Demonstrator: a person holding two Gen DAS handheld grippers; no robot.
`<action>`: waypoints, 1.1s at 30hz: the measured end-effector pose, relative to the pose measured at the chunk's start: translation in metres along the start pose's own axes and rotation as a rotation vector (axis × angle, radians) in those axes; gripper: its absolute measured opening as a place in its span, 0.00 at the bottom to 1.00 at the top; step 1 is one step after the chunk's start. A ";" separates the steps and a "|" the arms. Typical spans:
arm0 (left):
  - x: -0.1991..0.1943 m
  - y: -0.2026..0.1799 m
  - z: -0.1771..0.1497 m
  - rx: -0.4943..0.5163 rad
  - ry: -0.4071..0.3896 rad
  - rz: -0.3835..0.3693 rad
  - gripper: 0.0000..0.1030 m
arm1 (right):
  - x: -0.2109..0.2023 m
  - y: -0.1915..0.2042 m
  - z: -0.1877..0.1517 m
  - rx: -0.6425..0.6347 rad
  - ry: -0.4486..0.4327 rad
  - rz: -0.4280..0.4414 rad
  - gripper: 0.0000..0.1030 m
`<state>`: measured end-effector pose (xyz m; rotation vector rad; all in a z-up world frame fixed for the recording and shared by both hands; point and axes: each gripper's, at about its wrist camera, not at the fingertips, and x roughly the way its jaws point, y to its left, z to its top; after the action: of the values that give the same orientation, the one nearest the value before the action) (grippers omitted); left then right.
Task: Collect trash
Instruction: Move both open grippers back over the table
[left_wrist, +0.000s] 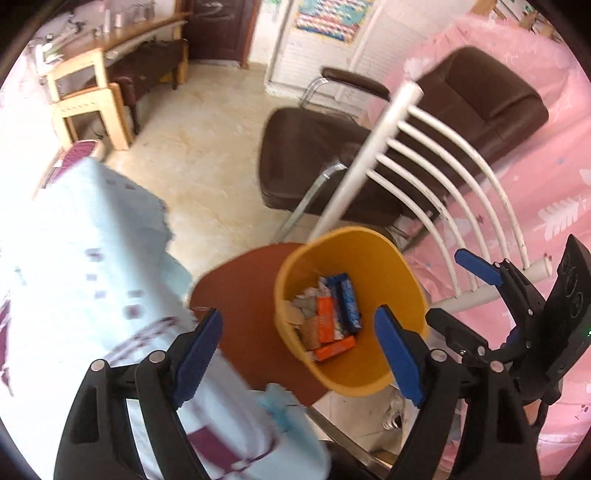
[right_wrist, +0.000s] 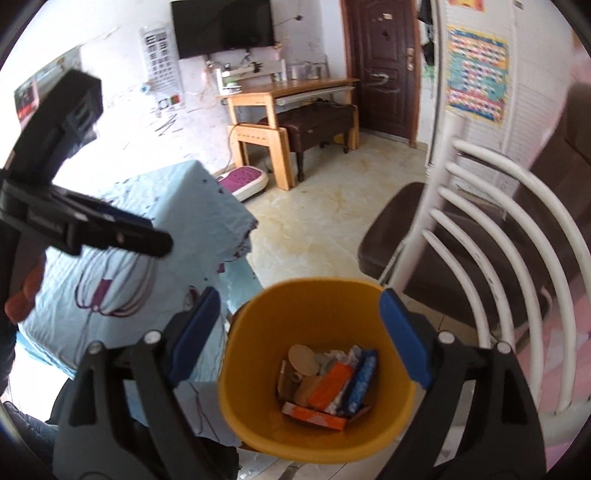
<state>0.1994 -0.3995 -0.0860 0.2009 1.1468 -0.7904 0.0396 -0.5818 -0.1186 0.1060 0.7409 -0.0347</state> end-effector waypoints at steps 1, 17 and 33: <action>-0.011 0.009 -0.002 -0.006 -0.018 0.017 0.77 | 0.001 0.008 0.004 -0.016 0.002 0.003 0.82; -0.142 0.203 -0.045 -0.259 -0.147 0.329 0.77 | 0.041 0.163 0.071 -0.280 0.032 0.148 0.87; -0.177 0.381 -0.098 -0.568 -0.054 0.492 0.78 | 0.112 0.304 0.134 -0.376 0.107 0.341 0.90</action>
<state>0.3440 0.0070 -0.0655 -0.0180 1.1618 -0.0233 0.2331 -0.2937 -0.0708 -0.1264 0.8160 0.4367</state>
